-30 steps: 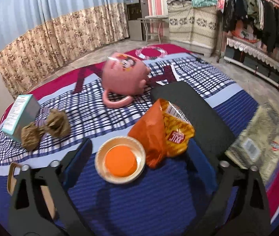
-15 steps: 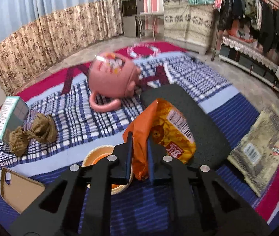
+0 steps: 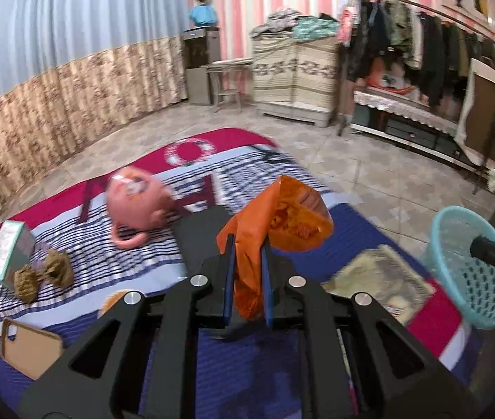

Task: Collect trash
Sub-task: 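Carry the grey wrapper and orange chip bag over the basket with both tools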

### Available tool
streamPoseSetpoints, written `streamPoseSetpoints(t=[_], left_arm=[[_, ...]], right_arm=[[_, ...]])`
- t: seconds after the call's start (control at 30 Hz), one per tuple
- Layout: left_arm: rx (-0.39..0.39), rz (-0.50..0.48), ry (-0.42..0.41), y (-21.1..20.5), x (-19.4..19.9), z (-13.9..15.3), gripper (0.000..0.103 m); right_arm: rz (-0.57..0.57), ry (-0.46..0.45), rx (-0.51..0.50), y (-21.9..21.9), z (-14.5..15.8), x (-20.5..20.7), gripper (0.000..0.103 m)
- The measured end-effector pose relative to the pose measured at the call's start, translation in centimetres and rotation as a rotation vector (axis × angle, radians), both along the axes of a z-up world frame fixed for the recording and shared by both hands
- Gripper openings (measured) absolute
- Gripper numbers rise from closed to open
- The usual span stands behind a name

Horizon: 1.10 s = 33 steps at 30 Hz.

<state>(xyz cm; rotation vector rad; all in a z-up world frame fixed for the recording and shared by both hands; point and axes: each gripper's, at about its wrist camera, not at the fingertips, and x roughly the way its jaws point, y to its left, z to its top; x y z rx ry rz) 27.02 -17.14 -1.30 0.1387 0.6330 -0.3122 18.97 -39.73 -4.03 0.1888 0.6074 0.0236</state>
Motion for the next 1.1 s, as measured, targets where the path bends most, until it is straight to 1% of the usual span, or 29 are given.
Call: streamPoseSetpoints(t=[0.13, 0.2, 0.27, 0.4, 0.43, 0.53, 0.57, 0.63, 0.67, 0.77, 0.83, 0.87, 0.9, 0.93, 0.97, 1.0, 1.03, 1.07, 1.1], left_arm=[[0.007, -0.078, -0.011, -3.7, -1.6, 0.2, 0.012], [0.014, -0.105, -0.021, -4.8, -2.3, 0.2, 0.012], [0.014, -0.127, -0.018, -5.6, -3.0, 0.1, 0.012], [0.02, -0.125, -0.009, -5.1, -3.5, -0.4, 0.012], [0.021, -0.114, -0.005, -4.5, -3.5, -0.5, 0.012], [0.025, -0.078, 0.007, -2.4, -3.3, -0.8, 0.012], [0.031, -0.06, 0.008, -1.6, -3.2, -0.9, 0.012], [0.038, -0.029, 0.009, 0.1, -3.0, -1.1, 0.012], [0.033, -0.015, 0.011, 0.9, -3.0, -1.1, 0.012], [0.012, 0.027, 0.022, 3.5, -2.7, -1.0, 0.012], [0.008, 0.049, 0.018, 4.9, -2.7, -0.9, 0.012], [0.01, 0.055, 0.017, 5.3, -2.8, -0.9, 0.012], [0.013, 0.059, 0.016, 5.6, -2.8, -0.9, 0.012], [0.017, 0.064, 0.017, 6.0, -2.8, -1.0, 0.012], [0.019, 0.066, 0.018, 6.2, -2.8, -1.0, 0.012], [0.017, 0.069, 0.023, 6.6, -2.9, -1.1, 0.012], [0.013, 0.071, 0.027, 6.8, -2.8, -1.2, 0.012], [0.008, 0.073, 0.029, 7.0, -2.9, -1.2, 0.012], [0.003, 0.075, 0.03, 7.0, -2.9, -1.2, 0.012]], right_arm=[[-0.065, -0.029, 0.019, -3.4, 0.5, -2.0, 0.0], [-0.103, -0.034, 0.041, -5.4, 0.4, -2.8, 0.0], [-0.117, -0.03, 0.056, -6.6, 0.1, -3.2, 0.0], [-0.109, -0.014, 0.026, -6.3, -0.4, -2.8, 0.001], [-0.104, -0.013, 0.021, -5.9, -0.4, -2.4, 0.004], [-0.063, -0.003, 0.034, -4.4, -0.7, -1.3, 0.005], [-0.044, 0.011, 0.036, -3.5, -1.0, -0.4, 0.011], [-0.022, 0.033, 0.032, -2.0, -1.5, 0.6, 0.071], [-0.015, 0.037, 0.029, -1.3, -1.8, 1.1, 0.073], [0.036, 0.064, 0.041, 1.3, -2.5, 2.9, 0.073], [0.075, 0.107, 0.053, 3.2, -3.4, 4.5, 0.073], [0.083, 0.122, 0.04, 3.9, -3.9, 4.9, 0.071], [0.089, 0.148, 0.007, 4.9, -4.5, 5.7, 0.067], [0.099, 0.17, -0.006, 5.4, -5.1, 6.2, 0.049], [0.125, 0.21, -0.008, 6.2, -6.1, 7.0, 0.041], [0.129, 0.234, -0.024, 6.9, -6.8, 7.2, 0.041], [0.126, 0.226, -0.056, 7.4, -6.9, 7.2, 0.038], [0.124, 0.222, -0.083, 7.8, -6.9, 7.1, 0.03], [0.121, 0.216, -0.098, 8.0, -6.7, 6.9, 0.011]])
